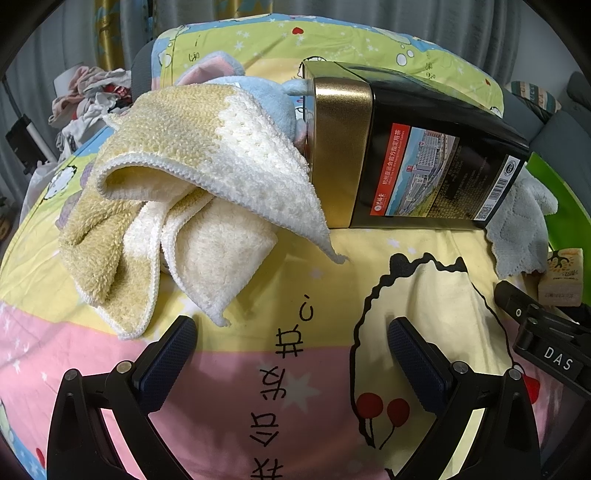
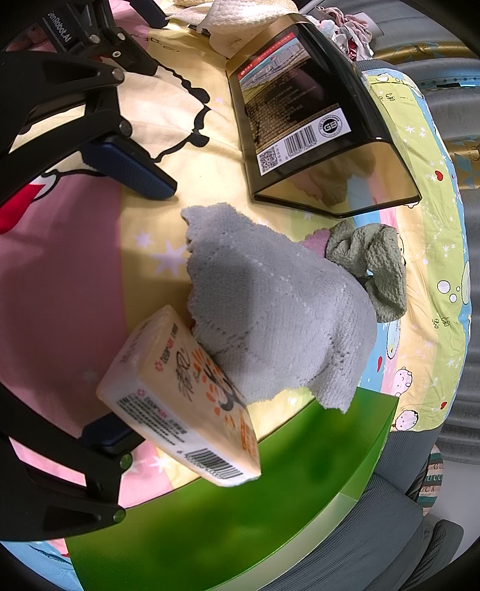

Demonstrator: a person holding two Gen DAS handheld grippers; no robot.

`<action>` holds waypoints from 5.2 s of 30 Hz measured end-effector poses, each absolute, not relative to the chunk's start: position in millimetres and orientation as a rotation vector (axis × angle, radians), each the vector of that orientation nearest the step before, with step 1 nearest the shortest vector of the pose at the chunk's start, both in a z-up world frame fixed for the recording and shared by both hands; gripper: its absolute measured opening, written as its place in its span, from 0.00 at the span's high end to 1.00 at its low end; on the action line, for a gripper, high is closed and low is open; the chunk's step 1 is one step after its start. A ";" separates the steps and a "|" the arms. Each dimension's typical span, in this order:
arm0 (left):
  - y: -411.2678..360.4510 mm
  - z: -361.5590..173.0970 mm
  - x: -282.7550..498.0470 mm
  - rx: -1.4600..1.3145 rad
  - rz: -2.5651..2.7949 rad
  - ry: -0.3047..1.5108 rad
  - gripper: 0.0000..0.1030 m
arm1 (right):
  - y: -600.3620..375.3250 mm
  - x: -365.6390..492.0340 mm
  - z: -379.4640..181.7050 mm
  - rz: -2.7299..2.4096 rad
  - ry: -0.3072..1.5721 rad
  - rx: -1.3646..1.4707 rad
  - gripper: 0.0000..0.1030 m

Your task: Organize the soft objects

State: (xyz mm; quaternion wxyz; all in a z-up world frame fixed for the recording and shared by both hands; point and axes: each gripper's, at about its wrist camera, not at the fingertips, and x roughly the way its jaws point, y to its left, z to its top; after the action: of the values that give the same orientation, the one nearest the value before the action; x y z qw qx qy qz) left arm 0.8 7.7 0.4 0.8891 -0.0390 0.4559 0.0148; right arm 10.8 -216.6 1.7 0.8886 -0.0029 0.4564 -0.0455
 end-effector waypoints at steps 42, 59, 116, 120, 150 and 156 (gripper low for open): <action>70.6 58.7 -39.1 -0.305 -0.027 0.841 0.00 | -185.1 -37.3 60.2 0.105 0.771 0.038 0.26; 93.8 68.4 -44.3 -0.351 -0.017 0.808 0.21 | -173.2 -39.4 74.2 0.190 0.798 0.133 0.23; 119.2 58.7 -44.4 -0.465 -0.150 0.914 0.21 | -98.5 -27.8 77.9 0.501 0.976 0.185 0.84; 119.1 53.0 -40.3 -0.473 -0.155 0.931 0.14 | -85.1 -12.3 41.3 0.442 1.058 0.117 0.72; 28.2 15.1 -8.3 -0.341 -0.338 0.953 0.30 | -129.9 33.2 19.8 0.501 1.084 0.198 0.70; 21.0 32.1 -12.2 -0.342 -0.402 0.912 0.51 | -136.8 18.8 35.4 0.518 1.039 0.250 0.72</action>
State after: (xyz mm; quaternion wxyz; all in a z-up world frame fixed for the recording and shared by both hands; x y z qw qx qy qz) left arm -12.2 21.1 32.1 0.8644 -0.1632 0.4351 -0.1920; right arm 18.8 -136.8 35.4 0.8288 0.1179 0.4896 0.2439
